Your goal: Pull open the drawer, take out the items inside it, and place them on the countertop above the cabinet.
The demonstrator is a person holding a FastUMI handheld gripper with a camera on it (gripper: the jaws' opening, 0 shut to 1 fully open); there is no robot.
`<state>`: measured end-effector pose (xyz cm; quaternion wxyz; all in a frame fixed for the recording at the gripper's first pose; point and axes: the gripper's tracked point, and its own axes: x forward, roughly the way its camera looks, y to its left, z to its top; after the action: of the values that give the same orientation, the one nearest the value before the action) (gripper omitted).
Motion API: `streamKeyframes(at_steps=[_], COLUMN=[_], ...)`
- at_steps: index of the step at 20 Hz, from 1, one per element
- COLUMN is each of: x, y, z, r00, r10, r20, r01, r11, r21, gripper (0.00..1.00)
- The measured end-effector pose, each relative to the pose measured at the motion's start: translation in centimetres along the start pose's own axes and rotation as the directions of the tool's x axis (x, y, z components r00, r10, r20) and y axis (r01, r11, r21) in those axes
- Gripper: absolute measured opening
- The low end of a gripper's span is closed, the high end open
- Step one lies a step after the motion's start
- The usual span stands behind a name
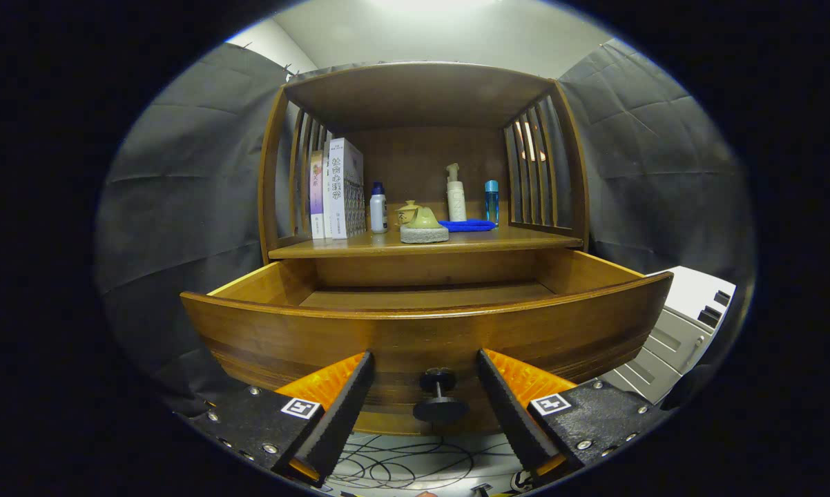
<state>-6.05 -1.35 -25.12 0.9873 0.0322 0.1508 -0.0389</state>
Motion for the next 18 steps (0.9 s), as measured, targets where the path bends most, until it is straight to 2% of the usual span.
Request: streamKeyframes(at_steps=[6,18], x=[3.8,11.6], y=[-0.2,-0.4], z=[2.1,4.0], r00=[0.999,0.998], r10=[0.009,0.008], r20=[0.048,0.063], r01=[-0.009,-0.008], r11=[1.000,1.000], r21=[0.009,0.009], gripper=[0.95,0.95])
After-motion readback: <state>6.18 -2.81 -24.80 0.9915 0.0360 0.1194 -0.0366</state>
